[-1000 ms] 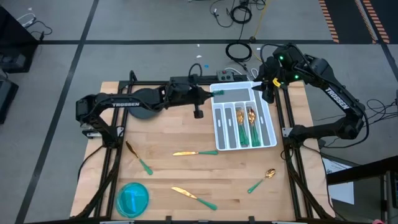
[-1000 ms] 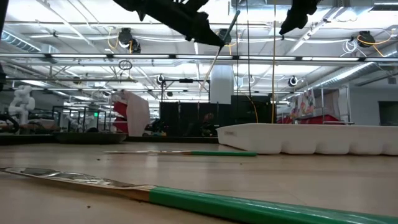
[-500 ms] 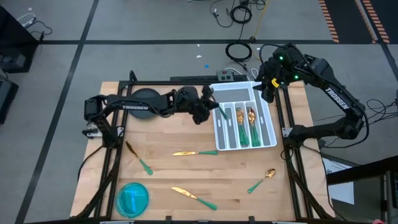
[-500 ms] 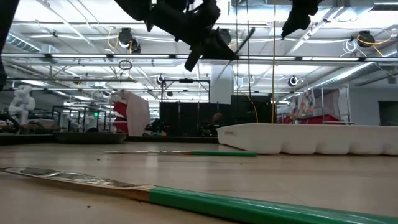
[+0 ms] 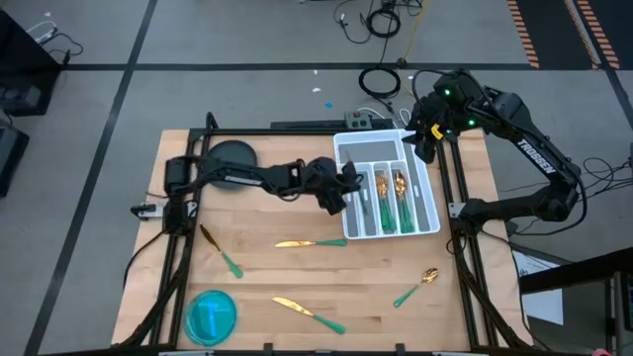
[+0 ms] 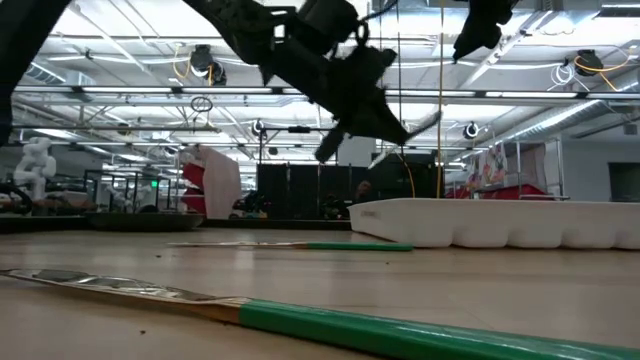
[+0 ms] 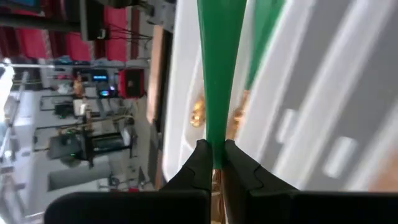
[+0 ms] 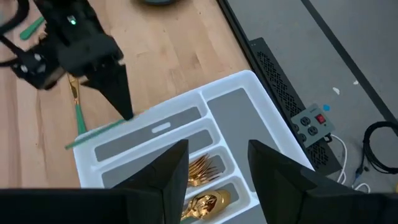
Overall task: Sort silverware
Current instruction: Put the green knife into the white silverware organizer
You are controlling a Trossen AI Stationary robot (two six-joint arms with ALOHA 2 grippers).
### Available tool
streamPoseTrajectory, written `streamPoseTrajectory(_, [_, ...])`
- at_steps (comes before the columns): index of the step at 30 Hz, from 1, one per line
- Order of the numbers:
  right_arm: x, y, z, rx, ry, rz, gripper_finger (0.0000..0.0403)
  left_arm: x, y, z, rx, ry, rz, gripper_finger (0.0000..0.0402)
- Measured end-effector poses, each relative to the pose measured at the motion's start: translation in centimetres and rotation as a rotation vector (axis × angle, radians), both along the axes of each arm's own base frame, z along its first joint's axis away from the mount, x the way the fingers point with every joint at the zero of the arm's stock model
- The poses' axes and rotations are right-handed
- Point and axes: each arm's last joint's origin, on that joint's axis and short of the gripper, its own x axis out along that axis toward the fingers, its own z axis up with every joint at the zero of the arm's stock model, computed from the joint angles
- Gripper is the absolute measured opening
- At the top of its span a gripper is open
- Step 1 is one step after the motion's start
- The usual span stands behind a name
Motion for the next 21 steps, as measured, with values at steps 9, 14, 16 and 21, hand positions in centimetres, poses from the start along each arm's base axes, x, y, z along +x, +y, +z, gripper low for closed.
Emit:
streamPoseTrajectory(9, [-0.1,0.1,-0.1,0.012,0.013,0.001,0.0160,4.0,0.4,-1.3,0.074,0.034,-0.052,0.0012])
streamPoseTrajectory(14, [-0.1,0.1,-0.1,0.015,0.018,0.004,0.0160,4.5,0.1,-2.8,0.087,0.120,-0.112,0.0012])
streamPoseTrajectory(16, [-0.1,0.1,-0.2,0.016,0.020,0.006,0.0160,4.2,-0.2,-3.3,0.096,0.182,-0.140,0.0012])
streamPoseTrajectory(21, [-0.1,0.1,-0.2,0.015,0.020,0.009,0.0160,3.8,-0.4,-3.8,0.088,0.238,-0.191,0.0012])
